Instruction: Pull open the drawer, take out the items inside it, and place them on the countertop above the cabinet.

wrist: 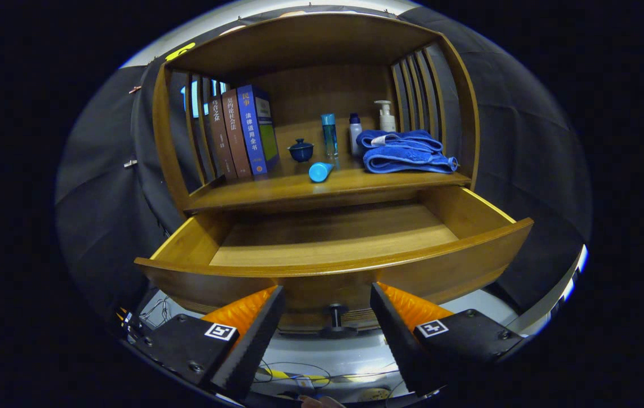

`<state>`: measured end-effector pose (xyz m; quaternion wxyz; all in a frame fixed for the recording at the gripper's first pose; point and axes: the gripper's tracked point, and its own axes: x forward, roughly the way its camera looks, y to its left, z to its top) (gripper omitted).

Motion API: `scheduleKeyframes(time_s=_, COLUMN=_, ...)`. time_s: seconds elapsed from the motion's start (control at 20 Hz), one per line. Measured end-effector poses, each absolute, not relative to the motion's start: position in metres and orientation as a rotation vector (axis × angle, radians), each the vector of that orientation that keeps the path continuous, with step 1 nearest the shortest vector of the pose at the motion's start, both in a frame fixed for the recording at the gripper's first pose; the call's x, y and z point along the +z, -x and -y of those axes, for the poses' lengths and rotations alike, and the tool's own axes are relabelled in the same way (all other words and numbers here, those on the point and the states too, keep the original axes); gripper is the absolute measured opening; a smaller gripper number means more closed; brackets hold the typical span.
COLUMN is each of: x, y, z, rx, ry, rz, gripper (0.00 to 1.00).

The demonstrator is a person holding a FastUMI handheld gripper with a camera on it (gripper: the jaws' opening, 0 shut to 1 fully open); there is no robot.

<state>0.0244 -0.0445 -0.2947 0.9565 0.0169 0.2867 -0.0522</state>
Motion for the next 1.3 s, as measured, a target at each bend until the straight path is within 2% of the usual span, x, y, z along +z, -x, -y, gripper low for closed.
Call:
scheduleKeyframes(time_s=0.85, x=-0.322, y=-0.143, z=0.058, rx=-0.091, ry=-0.060, rz=-0.608, gripper=0.99)
scheduleKeyframes(time_s=1.3, x=-0.326, y=-0.147, z=0.058, rx=-0.097, ry=-0.059, rz=-0.611, gripper=0.99)
